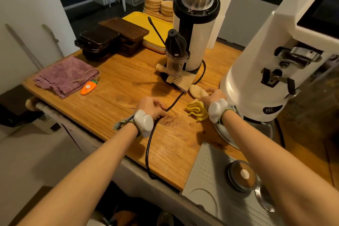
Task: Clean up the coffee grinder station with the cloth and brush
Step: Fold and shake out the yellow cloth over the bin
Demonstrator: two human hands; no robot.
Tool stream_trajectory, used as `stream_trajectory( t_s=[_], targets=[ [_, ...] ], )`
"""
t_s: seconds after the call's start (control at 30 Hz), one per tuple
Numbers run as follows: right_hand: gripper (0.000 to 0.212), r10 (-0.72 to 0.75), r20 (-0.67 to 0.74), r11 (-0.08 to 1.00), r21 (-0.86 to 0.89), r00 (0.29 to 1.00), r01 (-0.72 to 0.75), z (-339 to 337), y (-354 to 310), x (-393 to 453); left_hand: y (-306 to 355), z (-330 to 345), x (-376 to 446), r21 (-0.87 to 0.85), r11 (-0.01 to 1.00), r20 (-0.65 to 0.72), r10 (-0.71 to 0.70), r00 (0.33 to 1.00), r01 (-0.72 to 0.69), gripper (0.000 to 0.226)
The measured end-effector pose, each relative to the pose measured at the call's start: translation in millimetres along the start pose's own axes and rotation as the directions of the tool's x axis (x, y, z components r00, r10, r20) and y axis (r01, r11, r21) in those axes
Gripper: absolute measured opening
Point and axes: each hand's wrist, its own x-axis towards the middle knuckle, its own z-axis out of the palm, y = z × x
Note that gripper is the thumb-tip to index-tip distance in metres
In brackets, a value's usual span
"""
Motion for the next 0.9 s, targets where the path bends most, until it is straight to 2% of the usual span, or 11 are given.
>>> stream_trajectory(
  t_s=[0.17,0.37,0.6,0.73,0.9],
  targets=[
    [0.055,0.029,0.025,0.999,-0.015,0.999,-0.029,1,-4,8,0,-2,-3,-0.052,0.999,0.023,-0.009,1.000,0.011,0.019],
    [0.022,0.002,-0.014,1.000,0.003,1.000,-0.002,5,2,-6,-11,-5,-17,0.001,1.000,0.029,0.025,0.999,-0.026,0.028],
    [0.018,0.016,0.080,0.999,-0.041,0.997,-0.013,11,4,-52,-24,-15,-41,0.016,1.000,0.003,-0.013,1.000,0.013,0.026],
    [0.016,0.023,0.094,1.000,0.003,0.995,-0.024,23,7,-78,-31,-21,-57,0.013,0.998,0.008,-0.056,0.998,0.056,0.025],
    [0.025,0.012,0.138,1.000,0.026,0.990,-0.016,33,12,-114,-40,-22,-82,-0.008,0.997,0.022,-0.075,0.997,0.075,0.024]
  ],
)
